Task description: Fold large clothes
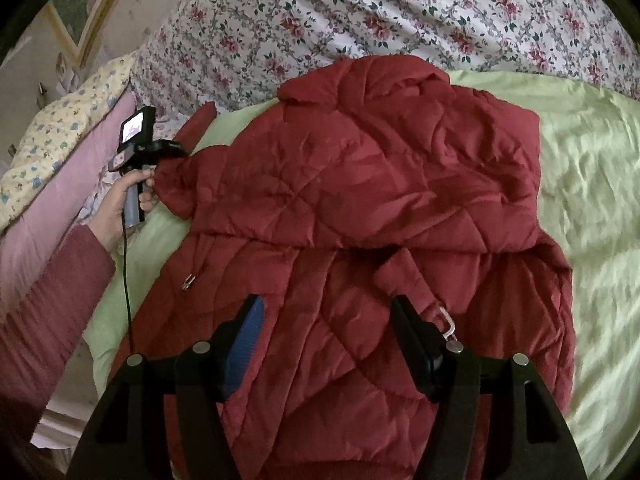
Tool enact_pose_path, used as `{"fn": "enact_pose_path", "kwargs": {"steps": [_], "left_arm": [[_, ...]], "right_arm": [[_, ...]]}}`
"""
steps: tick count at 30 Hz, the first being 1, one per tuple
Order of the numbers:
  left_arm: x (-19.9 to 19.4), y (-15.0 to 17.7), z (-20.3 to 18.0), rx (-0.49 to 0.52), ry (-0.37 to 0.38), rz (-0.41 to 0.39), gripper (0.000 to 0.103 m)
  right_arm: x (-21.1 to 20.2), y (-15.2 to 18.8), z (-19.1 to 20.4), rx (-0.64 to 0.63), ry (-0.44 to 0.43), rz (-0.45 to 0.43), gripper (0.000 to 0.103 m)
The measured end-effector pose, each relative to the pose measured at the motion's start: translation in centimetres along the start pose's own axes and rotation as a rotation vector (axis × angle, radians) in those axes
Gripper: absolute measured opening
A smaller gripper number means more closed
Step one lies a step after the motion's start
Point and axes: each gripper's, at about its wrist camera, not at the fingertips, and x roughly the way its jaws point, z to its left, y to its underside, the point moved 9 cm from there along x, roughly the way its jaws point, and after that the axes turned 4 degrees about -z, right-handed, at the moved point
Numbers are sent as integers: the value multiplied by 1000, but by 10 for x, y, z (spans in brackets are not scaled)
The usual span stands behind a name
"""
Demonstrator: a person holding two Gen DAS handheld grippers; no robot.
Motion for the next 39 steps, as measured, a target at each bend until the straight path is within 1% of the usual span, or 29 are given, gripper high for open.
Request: {"fn": "enact_pose_path", "kwargs": {"steps": [3,6,8,12,15,17,23,24,26,29,31,34,39], "left_arm": [[-20,10,1,-37,63,-19,15],[-45,19,-1,-84,142,-42,14],[-68,25,-7,-112,208,-63,14],[-104,31,-23,-143,309,-94,14],[-130,37,-44,-157,410,-106,14],[-147,44,-62,-152,462,-111,14],[-187,69,-120,-108,611,-111,14],[-188,72,-126,-100,623,-110,13],[-195,86,-151,-67,659,-96,14],[-197,104,-177,-29,682,-72,14],[-194,119,-194,3,681,-50,14],[-185,139,-212,45,658,-24,14],[-167,160,-226,74,634,22,14]], "right_arm": [[0,2,1,11,-6,-7,67],[-2,1,5,13,-11,-16,67],[-4,1,8,6,-14,-22,67],[-8,1,14,-10,-18,-35,67],[-10,2,13,-3,-16,-40,67],[-10,3,11,5,-13,-44,67],[-15,6,3,37,-12,-56,67],[-16,5,0,43,-10,-59,67],[-17,4,-5,54,-8,-65,67],[-20,1,-11,77,-14,-79,67],[-20,-2,-15,94,-22,-89,67],[-19,-10,-24,134,-43,-105,69],[-8,-30,-40,230,-114,-135,69]]}}
